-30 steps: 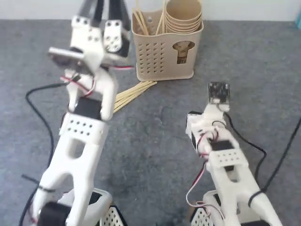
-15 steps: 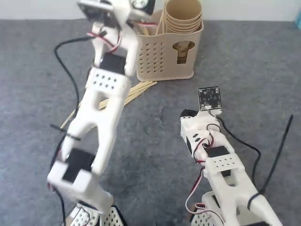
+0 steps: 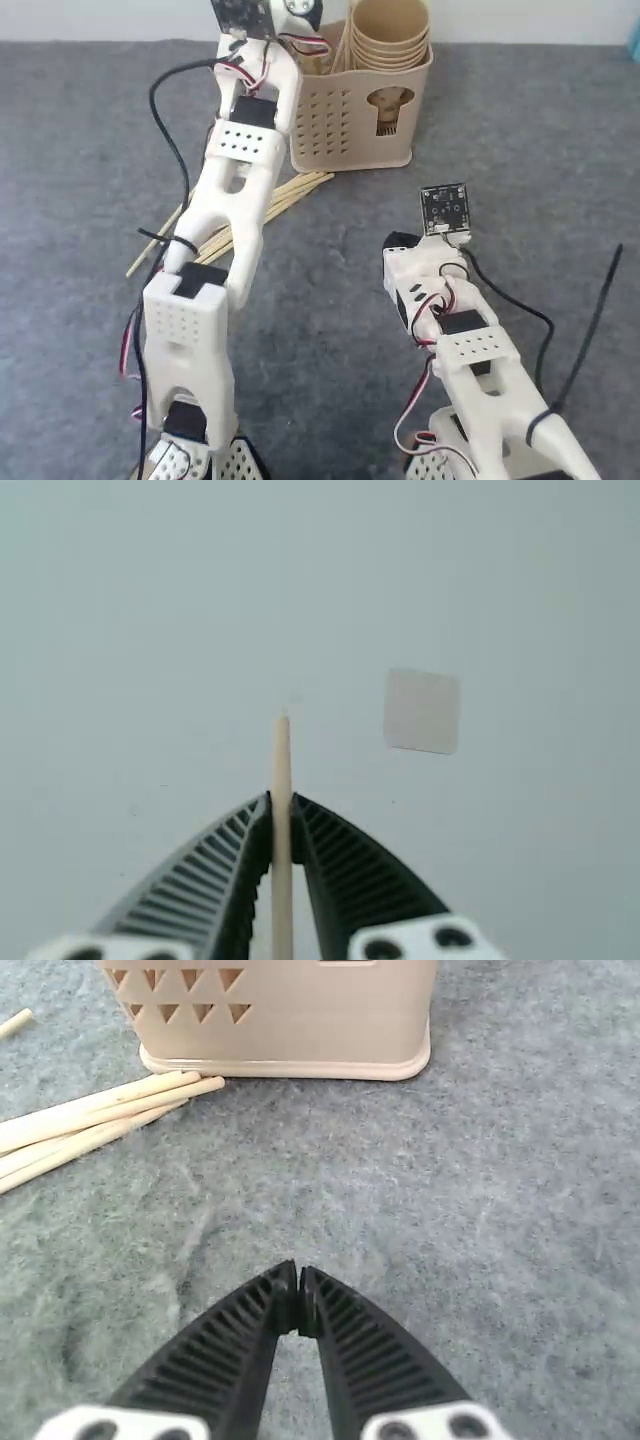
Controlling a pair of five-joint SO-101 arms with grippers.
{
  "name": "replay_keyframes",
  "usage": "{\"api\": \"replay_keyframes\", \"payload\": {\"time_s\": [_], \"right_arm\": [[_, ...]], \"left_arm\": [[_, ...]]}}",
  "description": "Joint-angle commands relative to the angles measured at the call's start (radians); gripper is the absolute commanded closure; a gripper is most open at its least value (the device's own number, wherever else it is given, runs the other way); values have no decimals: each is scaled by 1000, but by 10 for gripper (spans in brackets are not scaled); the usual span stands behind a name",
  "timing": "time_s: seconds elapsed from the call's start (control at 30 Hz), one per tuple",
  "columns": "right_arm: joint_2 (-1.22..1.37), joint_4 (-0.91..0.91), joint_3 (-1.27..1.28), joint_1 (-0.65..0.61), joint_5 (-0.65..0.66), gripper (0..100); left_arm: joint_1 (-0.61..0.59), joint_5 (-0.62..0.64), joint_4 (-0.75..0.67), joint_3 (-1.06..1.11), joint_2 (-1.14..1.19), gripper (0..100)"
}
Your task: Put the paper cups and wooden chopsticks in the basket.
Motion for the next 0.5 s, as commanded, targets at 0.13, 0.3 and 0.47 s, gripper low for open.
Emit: {"api": "replay_keyframes", "payload": {"time_s": [0.13,0.3,0.47], "right_arm": [[-41,-21,-8,1,18,987],[-41,-21,-8,1,18,987],[-41,-21,-8,1,18,987]], "left_arm": [[-18,12,347,-68,-117,859],[-18,12,614,-68,-222,827],[-43,12,885,-68,-341,827]]}}
